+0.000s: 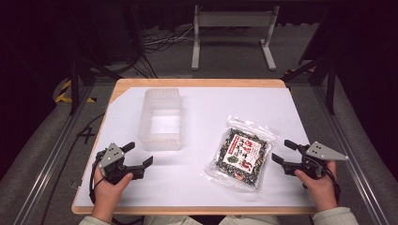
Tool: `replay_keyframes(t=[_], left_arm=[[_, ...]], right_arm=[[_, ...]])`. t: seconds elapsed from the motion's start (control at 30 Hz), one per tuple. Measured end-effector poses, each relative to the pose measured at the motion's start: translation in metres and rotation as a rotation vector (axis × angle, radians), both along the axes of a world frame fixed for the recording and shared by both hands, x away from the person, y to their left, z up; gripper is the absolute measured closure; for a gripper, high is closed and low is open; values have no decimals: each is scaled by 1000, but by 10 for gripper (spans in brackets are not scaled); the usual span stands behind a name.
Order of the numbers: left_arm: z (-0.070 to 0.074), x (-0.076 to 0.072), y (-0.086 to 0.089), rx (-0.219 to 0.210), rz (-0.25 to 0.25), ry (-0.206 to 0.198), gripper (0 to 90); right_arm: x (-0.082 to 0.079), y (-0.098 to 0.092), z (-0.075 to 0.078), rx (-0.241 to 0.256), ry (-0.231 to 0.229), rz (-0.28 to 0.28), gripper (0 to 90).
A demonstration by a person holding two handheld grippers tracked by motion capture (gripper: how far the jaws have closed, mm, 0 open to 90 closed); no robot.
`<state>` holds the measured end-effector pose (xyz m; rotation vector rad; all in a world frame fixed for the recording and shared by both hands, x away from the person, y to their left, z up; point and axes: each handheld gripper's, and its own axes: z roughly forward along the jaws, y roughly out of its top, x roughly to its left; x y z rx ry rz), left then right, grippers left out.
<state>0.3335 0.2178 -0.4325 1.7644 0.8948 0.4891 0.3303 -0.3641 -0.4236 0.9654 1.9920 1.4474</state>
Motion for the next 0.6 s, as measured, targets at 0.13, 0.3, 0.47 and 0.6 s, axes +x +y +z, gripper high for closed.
replay_keyframes(t=[0.13,0.3,0.47,0.6], left_arm=[[0,0,0,-5,12,-5,106],[-1,1,0,7,39,14,111],[-1,0,2,-3,52,17,114],[-2,1,5,-50,56,42,115]], right_arm=[[0,1,0,-3,-1,7,225],[3,3,3,-17,-7,15,225],[8,4,10,-41,-7,8,236],[14,6,16,-32,2,17,259]])
